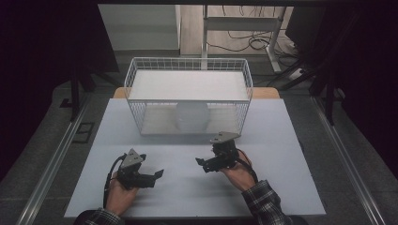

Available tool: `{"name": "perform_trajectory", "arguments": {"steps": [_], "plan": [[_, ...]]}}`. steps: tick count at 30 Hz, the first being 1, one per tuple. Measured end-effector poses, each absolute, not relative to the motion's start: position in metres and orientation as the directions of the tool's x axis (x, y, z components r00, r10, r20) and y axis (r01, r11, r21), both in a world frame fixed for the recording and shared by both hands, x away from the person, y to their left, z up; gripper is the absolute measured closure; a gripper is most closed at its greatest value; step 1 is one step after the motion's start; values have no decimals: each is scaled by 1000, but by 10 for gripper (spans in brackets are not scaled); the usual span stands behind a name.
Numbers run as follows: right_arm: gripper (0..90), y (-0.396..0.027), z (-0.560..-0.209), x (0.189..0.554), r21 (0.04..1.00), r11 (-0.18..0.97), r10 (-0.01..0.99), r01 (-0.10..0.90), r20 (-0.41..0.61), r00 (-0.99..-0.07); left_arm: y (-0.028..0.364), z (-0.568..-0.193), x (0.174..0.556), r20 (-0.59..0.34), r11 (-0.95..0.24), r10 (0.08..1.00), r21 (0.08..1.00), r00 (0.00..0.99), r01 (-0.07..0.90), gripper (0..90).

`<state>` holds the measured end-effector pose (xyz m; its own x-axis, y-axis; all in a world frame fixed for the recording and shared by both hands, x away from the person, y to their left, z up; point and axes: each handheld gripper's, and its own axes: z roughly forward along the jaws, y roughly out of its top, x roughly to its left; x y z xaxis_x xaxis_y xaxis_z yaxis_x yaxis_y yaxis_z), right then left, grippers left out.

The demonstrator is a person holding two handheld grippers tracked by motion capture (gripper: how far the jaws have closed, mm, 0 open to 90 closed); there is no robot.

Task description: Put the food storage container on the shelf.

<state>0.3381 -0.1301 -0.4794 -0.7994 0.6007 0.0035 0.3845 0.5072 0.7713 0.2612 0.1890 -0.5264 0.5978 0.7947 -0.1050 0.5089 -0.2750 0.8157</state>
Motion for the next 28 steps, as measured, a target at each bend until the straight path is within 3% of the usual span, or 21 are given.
{"name": "perform_trajectory", "arguments": {"steps": [18, 28], "plan": [[11, -212, -493, 294, 790, 440, 711, 427, -16, -703, 190, -530, 262, -82, -290, 796, 818, 599, 497, 48], [11, -220, -513, 294, 734, 482, 726, 479, -30, -687, 191, -532, 264, -99, -281, 794, 815, 600, 507, 39]]}}
